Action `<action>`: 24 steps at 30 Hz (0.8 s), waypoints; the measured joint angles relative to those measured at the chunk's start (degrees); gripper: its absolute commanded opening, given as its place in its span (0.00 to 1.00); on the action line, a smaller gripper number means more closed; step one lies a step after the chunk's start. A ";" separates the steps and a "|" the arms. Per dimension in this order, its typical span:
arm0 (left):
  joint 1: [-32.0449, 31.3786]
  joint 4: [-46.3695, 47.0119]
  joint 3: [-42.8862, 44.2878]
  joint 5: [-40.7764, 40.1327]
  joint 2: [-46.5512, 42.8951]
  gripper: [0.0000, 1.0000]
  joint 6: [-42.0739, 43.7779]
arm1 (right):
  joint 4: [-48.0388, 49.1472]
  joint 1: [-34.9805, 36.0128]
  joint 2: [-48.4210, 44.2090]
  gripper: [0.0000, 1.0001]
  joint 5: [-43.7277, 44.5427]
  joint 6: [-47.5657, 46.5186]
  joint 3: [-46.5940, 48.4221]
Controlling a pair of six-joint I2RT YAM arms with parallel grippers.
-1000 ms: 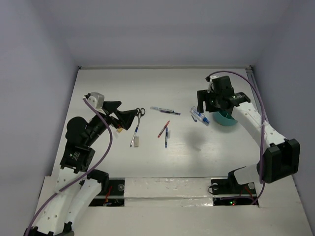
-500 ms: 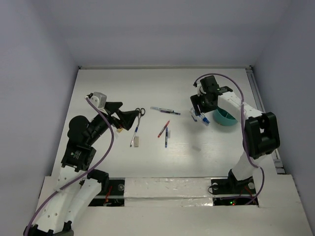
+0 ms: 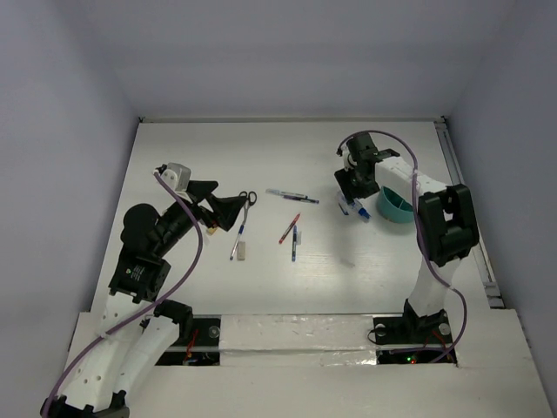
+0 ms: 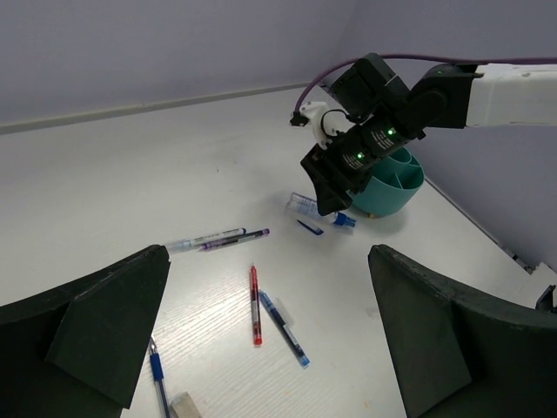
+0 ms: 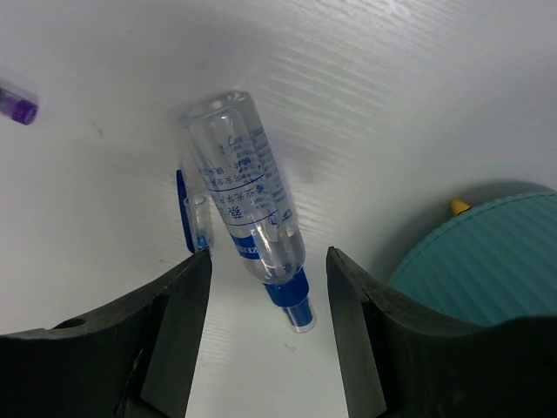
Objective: Sort the stationery into containers
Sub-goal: Pick up the stationery from the center of the board.
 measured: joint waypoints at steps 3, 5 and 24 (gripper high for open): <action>0.00 0.00 -0.02 0.00 0.04 0.99 0.07 | -0.81 0.00 1.84 0.61 0.35 -0.46 0.15; 0.00 -0.02 -0.02 0.00 0.07 0.99 0.09 | -1.11 0.00 3.06 0.57 0.37 -0.76 0.15; 0.00 0.22 -0.02 -0.66 1.46 0.99 -1.16 | -2.14 0.48 1.75 0.19 2.03 -2.23 0.31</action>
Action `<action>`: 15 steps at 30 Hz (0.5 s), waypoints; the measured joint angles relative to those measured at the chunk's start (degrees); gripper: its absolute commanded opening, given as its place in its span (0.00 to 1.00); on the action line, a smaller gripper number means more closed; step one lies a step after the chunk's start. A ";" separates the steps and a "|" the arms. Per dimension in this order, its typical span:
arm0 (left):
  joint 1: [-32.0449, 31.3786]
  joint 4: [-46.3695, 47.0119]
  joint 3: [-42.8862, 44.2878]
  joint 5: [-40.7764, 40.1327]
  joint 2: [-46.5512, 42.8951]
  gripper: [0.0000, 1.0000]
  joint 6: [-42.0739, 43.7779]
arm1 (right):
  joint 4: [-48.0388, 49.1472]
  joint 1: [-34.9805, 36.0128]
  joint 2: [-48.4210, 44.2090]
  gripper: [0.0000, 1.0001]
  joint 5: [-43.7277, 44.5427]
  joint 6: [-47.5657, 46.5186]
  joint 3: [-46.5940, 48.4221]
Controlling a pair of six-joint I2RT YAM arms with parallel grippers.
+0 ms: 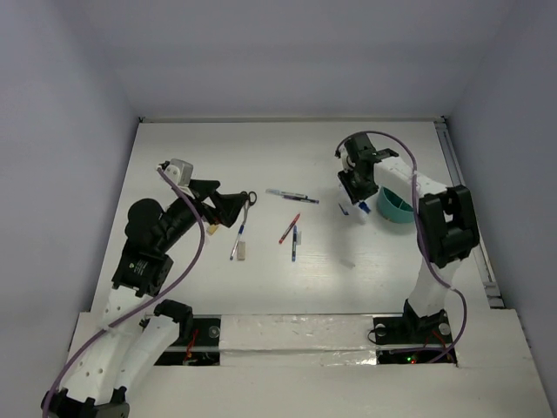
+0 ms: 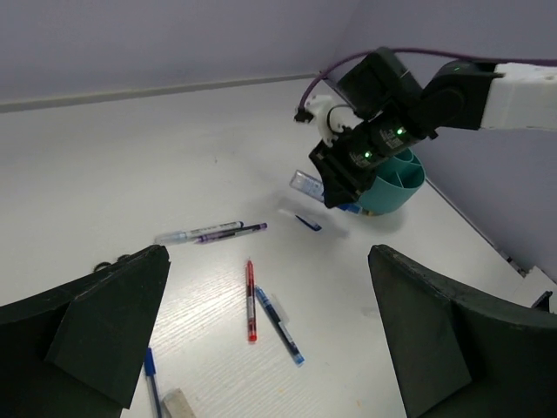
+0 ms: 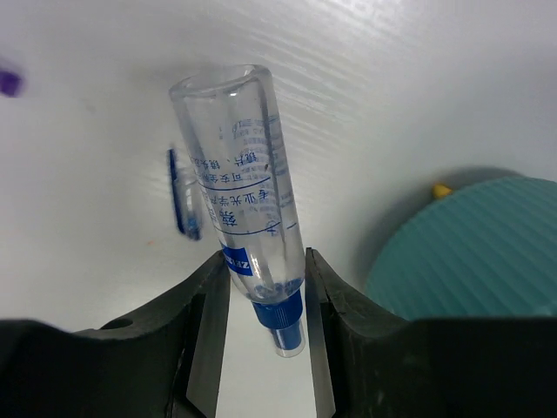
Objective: Sort the stationery into containers
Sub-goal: Pick up the stationery from the center of the board.
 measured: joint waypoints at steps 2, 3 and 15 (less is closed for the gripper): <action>0.00 0.48 0.00 0.68 1.55 0.99 -1.14 | -0.09 1.14 -3.63 0.19 -0.13 0.00 0.04; 0.00 0.87 0.00 1.38 2.71 0.99 -2.12 | -0.15 1.97 -5.53 0.19 -0.31 0.00 0.17; 0.00 8.22 -0.79 15.34 16.41 0.78 -17.18 | 7.85 19.28 -26.82 0.18 -19.43 3.76 -4.96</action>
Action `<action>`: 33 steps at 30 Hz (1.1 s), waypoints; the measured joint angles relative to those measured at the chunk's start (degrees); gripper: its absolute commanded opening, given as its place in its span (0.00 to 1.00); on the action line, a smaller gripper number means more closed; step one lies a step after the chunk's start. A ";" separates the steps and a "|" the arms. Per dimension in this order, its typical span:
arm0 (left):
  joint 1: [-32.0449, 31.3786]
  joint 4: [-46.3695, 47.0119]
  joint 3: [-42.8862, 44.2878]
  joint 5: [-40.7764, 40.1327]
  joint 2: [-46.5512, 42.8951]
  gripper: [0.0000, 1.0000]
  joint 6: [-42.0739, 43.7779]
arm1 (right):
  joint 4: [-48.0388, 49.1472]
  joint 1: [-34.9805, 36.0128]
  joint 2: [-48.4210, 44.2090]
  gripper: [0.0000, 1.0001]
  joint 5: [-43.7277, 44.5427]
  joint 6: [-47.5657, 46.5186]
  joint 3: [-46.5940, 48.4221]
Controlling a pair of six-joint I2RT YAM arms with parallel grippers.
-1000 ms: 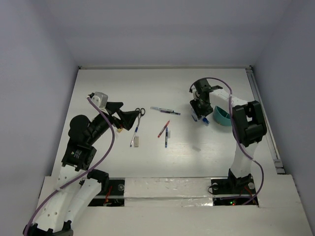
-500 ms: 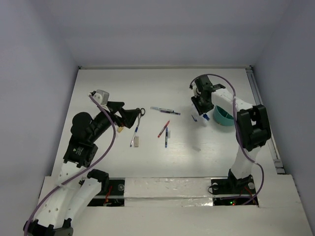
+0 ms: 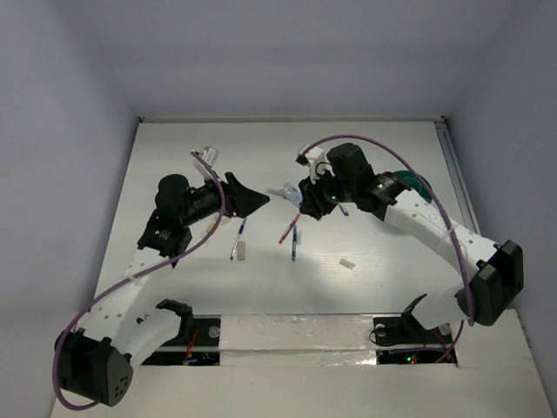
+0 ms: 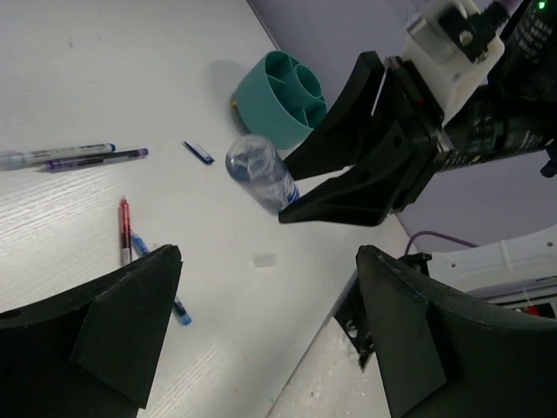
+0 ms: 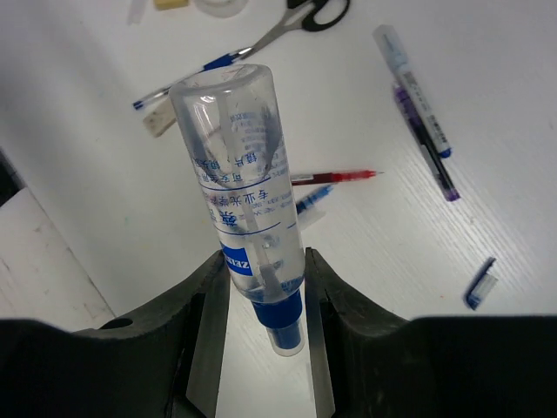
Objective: Sort the stationery into containers
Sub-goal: Pick up the stationery from the center of the board.
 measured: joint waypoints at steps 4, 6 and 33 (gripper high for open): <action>0.00 3.67 -1.29 2.12 1.62 0.76 -3.78 | 1.40 2.71 -0.55 0.18 -4.22 1.31 -2.27; -0.28 5.62 -2.29 2.89 2.97 0.76 -6.03 | 1.40 3.54 -0.55 0.18 -5.18 1.70 -2.62; -2.86 10.95 -4.24 5.92 9.86 0.49 -11.74 | 2.47 9.18 1.36 0.15 -5.20 1.99 -0.76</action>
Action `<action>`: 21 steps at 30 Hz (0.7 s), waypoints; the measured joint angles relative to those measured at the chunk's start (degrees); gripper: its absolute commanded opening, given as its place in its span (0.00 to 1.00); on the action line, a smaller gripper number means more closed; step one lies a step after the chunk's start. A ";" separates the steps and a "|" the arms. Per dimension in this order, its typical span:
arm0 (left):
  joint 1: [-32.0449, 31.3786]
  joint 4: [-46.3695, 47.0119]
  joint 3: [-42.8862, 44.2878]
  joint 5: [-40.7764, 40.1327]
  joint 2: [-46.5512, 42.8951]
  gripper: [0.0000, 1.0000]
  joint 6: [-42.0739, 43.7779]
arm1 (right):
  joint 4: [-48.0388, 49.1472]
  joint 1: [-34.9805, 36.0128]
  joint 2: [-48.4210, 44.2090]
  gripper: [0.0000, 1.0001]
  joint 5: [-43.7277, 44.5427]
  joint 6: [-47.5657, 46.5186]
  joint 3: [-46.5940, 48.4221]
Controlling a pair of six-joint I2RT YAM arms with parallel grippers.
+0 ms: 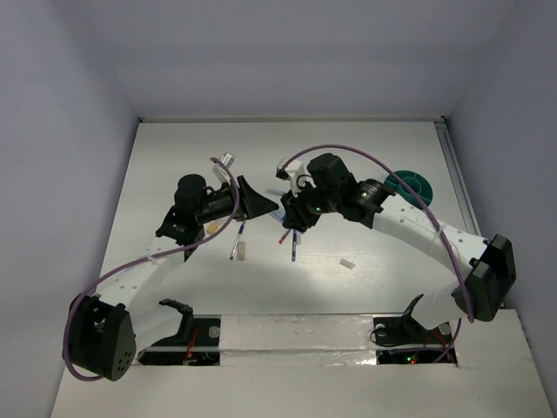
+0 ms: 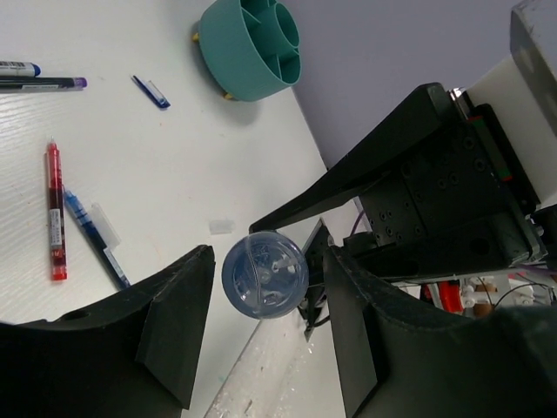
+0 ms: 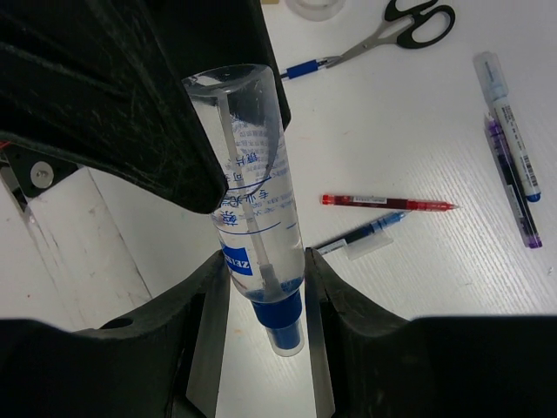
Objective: Sort the stationery into containers
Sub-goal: Pick up the stationery from the center of the board.
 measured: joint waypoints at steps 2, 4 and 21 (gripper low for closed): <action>0.00 -0.66 0.00 0.07 0.00 0.49 0.35 | 0.00 0.00 0.48 0.15 0.28 -0.15 0.52; 0.00 -1.31 0.00 0.28 0.02 0.48 0.76 | -0.11 0.00 0.92 0.15 0.63 -0.24 0.81; 0.00 8.96 -4.39 -0.42 0.20 0.00 -6.27 | -0.50 0.00 -0.57 0.79 2.43 -1.16 0.87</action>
